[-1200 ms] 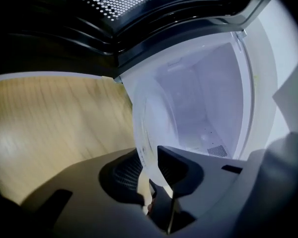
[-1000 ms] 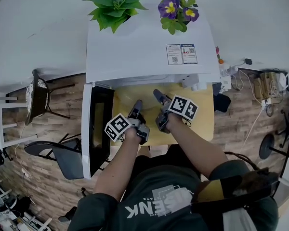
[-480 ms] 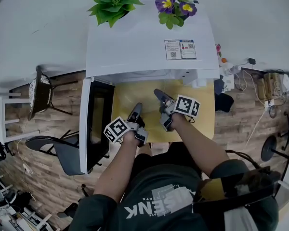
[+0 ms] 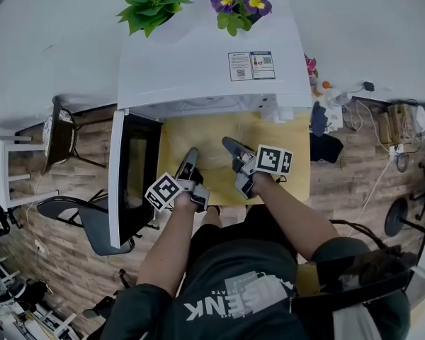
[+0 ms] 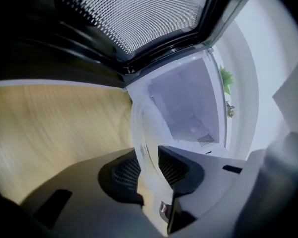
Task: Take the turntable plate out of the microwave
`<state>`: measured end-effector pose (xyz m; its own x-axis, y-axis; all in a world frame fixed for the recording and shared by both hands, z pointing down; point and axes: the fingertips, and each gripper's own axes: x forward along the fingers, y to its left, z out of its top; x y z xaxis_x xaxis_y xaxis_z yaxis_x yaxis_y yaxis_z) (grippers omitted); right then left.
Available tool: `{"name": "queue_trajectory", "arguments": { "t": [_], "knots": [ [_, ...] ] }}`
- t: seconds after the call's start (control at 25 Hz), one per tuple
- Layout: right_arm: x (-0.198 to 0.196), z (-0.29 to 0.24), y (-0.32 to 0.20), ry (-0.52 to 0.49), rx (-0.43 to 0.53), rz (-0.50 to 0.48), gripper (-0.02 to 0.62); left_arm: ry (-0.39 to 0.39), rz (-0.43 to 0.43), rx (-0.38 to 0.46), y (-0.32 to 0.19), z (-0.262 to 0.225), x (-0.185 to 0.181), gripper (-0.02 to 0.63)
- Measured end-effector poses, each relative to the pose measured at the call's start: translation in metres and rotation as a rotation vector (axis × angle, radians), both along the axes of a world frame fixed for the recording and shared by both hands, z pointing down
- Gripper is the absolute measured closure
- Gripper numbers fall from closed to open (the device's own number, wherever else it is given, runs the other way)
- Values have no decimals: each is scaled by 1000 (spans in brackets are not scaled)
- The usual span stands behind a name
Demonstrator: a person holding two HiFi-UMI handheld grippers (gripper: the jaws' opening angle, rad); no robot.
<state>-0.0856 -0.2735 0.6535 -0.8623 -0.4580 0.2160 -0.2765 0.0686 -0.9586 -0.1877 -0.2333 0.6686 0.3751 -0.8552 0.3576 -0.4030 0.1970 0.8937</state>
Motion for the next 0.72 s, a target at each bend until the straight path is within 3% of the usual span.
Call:
{"name": "queue_trajectory", "arguments": {
  "t": [0.24,0.4,0.72],
  "knots": [
    [7,-19,11,4,39,-15,535,-41,-9,30,12,-20,7,506],
    [13,-33,15,11,80,-29,532,54,-48,108,13,-43,22,505],
    [26,-51,28,33,134,-87,525,-27,-92,93,34,-50,28,506]
  ]
}}
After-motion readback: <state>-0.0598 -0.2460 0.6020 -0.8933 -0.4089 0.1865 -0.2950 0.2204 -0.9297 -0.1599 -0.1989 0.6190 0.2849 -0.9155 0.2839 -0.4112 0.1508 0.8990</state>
